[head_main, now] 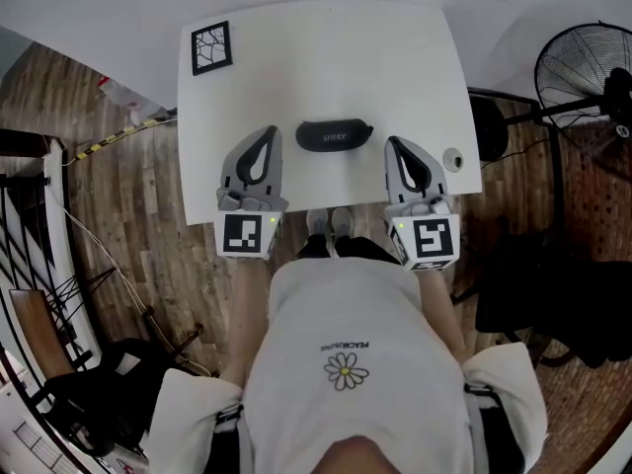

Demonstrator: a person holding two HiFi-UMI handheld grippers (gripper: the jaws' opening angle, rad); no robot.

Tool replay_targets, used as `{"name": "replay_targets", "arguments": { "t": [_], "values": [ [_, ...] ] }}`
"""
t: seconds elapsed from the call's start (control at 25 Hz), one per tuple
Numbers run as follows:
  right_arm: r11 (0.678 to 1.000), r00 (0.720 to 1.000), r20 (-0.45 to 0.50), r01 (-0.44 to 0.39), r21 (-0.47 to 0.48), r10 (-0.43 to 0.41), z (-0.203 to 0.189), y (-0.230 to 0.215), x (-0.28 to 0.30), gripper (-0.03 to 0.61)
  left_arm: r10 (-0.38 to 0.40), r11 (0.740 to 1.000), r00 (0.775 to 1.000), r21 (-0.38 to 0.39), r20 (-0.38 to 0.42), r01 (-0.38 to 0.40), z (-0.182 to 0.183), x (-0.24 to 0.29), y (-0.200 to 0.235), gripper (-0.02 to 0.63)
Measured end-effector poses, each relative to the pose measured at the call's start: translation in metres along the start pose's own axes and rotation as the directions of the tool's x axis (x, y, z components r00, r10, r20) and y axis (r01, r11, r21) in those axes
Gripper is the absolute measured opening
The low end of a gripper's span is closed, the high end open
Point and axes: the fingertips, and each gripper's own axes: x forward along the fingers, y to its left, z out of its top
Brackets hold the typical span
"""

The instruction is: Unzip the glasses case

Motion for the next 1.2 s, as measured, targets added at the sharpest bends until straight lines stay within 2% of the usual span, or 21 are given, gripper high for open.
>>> {"name": "replay_targets", "arguments": {
  "t": [0.08, 0.16, 0.24, 0.28, 0.36, 0.48, 0.56, 0.6, 0.68, 0.84, 1.04, 1.12, 1.2],
  "values": [
    [1.000, 1.000, -0.009, -0.003, -0.008, 0.003, 0.001, -0.002, 0.001, 0.008, 0.027, 1.000, 1.000, 0.004, 0.015, -0.027, 0.000, 0.003, 0.001, 0.014],
    [1.000, 1.000, -0.012, -0.003, -0.007, 0.003, 0.000, -0.005, 0.001, 0.008, 0.027, 0.998, 1.000, 0.048, -0.003, -0.026, -0.006, 0.006, 0.001, 0.056],
    [1.000, 1.000, -0.010, -0.005, -0.005, 0.005, -0.003, -0.010, 0.002, 0.008, -0.054, 0.991, 0.996, 0.118, -0.066, 0.061, -0.020, 0.014, -0.006, 0.144],
    [1.000, 1.000, -0.010, -0.009, -0.004, 0.009, -0.005, -0.012, 0.002, 0.008, -0.111, 0.982, 0.987, 0.143, -0.112, 0.127, -0.031, 0.018, -0.013, 0.180],
    [1.000, 1.000, -0.016, -0.018, -0.001, 0.018, -0.011, -0.015, 0.002, 0.008, -0.219, 0.950, 0.946, 0.167, -0.239, 0.263, -0.062, 0.021, -0.030, 0.228],
    [1.000, 0.999, -0.028, -0.024, 0.002, 0.024, -0.017, -0.017, 0.002, 0.008, -0.315, 0.891, 0.837, 0.163, -0.448, 0.423, -0.121, 0.018, -0.050, 0.282],
    [1.000, 0.999, -0.035, -0.023, 0.002, 0.023, -0.020, -0.018, 0.001, 0.008, -0.351, 0.860, 0.773, 0.146, -0.529, 0.490, -0.149, 0.016, -0.061, 0.315],
    [1.000, 0.999, -0.039, -0.023, 0.002, 0.023, -0.022, -0.019, 0.001, 0.008, -0.361, 0.851, 0.752, 0.136, -0.551, 0.508, -0.160, 0.015, -0.065, 0.327],
    [1.000, 0.999, -0.047, -0.022, 0.004, 0.022, -0.024, -0.020, 0.000, 0.008, -0.375, 0.846, 0.728, 0.109, -0.574, 0.522, -0.174, 0.016, -0.068, 0.342],
    [1.000, 0.997, -0.070, -0.017, 0.010, 0.018, -0.031, -0.022, 0.001, 0.008, -0.403, 0.843, 0.695, 0.055, -0.595, 0.535, -0.194, 0.023, -0.066, 0.359],
    [0.999, 0.994, -0.110, -0.012, 0.030, 0.015, -0.043, -0.023, 0.003, 0.008, -0.437, 0.821, 0.638, 0.009, -0.634, 0.571, -0.211, 0.027, -0.069, 0.362],
    [0.999, 0.992, -0.124, -0.011, 0.036, 0.015, -0.047, -0.023, 0.004, 0.008, -0.441, 0.818, 0.630, 0.003, -0.640, 0.575, -0.212, 0.027, -0.070, 0.363],
    [0.999, 0.990, -0.140, -0.013, 0.038, 0.018, -0.052, -0.022, 0.005, 0.008, -0.442, 0.823, 0.633, -0.005, -0.635, 0.568, -0.212, 0.027, -0.071, 0.362]
  ]
}}
